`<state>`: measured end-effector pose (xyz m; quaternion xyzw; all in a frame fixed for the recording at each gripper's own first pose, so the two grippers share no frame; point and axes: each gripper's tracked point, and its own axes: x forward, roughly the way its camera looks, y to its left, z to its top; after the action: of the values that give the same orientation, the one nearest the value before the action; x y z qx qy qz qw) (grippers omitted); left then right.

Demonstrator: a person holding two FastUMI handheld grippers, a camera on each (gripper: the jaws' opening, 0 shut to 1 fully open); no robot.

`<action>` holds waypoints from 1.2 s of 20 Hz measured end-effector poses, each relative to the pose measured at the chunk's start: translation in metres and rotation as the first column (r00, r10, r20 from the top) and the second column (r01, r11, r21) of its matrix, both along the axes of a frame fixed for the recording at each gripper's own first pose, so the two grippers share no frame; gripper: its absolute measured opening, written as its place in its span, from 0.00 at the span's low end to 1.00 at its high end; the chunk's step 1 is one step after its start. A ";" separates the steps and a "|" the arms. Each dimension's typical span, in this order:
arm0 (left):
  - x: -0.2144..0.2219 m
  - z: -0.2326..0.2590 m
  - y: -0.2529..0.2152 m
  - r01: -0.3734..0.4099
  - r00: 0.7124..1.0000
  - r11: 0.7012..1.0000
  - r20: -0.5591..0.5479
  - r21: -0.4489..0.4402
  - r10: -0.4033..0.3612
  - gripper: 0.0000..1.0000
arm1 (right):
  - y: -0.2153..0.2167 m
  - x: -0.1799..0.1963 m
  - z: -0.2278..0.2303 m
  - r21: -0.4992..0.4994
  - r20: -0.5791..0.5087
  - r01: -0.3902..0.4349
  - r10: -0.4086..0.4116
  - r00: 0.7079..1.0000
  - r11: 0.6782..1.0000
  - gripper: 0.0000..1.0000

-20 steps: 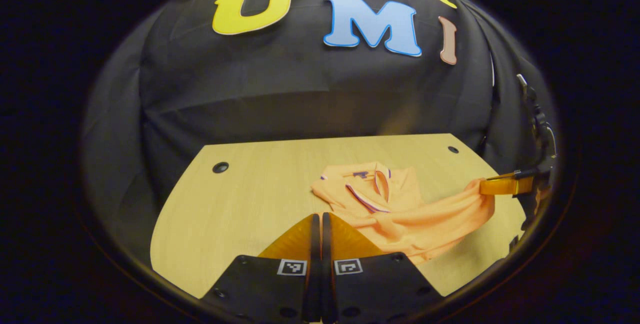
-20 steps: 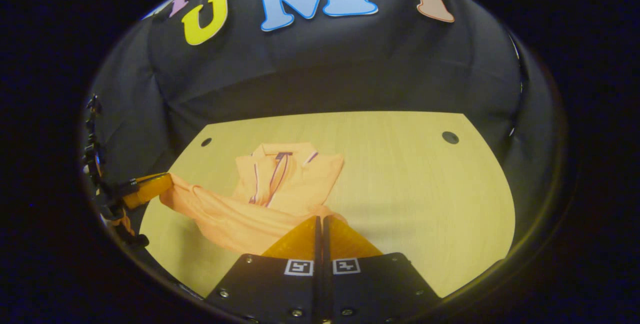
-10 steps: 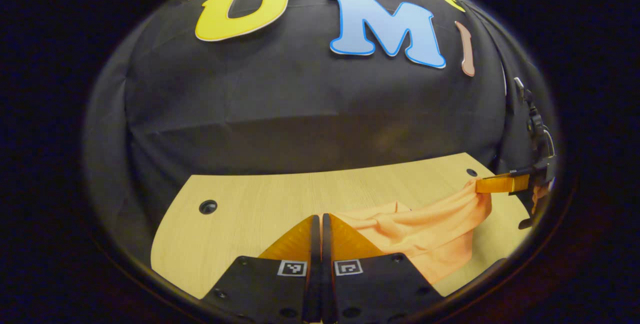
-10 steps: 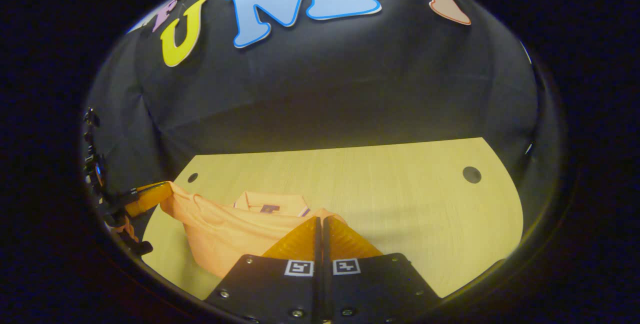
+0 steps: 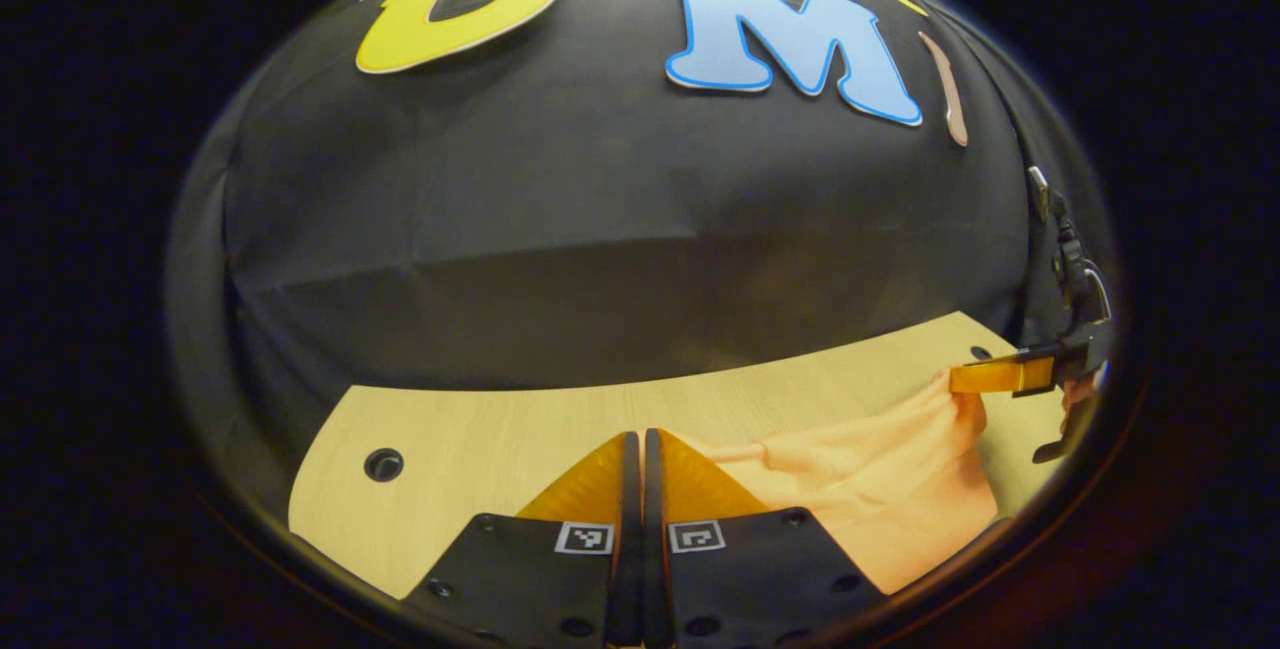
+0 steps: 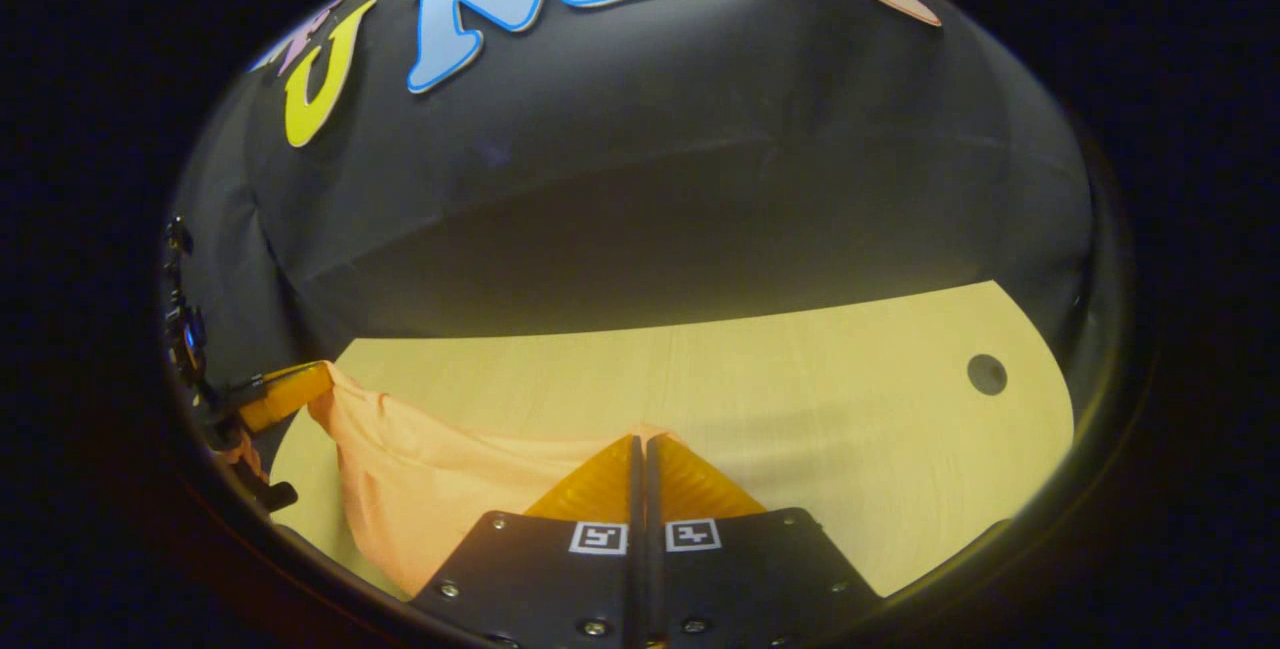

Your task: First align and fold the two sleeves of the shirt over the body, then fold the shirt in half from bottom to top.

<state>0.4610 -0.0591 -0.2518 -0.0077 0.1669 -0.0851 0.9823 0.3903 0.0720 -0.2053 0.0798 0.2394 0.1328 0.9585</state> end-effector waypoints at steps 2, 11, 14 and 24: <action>0.009 -0.017 0.001 -0.007 1.000 1.000 -0.009 -0.005 0.007 0.06 | -0.001 0.007 -0.015 -0.009 -0.008 -0.001 0.001 1.000 1.000 0.00; 0.023 -0.065 0.002 -0.007 0.997 0.999 -0.073 -0.039 0.005 0.06 | -0.003 0.022 -0.048 -0.050 -0.018 -0.003 0.002 1.000 0.999 0.00; 0.017 -0.068 0.004 0.001 0.997 0.999 -0.081 -0.048 -0.005 0.37 | -0.004 0.020 -0.047 -0.099 -0.004 -0.002 0.002 1.000 0.995 0.08; -0.021 -0.010 0.012 0.006 0.999 1.000 -0.037 -0.012 -0.006 0.79 | -0.016 -0.026 0.004 -0.063 0.020 0.048 -0.046 0.999 0.997 0.32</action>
<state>0.4396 -0.0475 -0.2613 -0.0148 0.1847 -0.0890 0.9787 0.3641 0.0560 -0.2014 0.0536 0.2326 0.1032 0.9656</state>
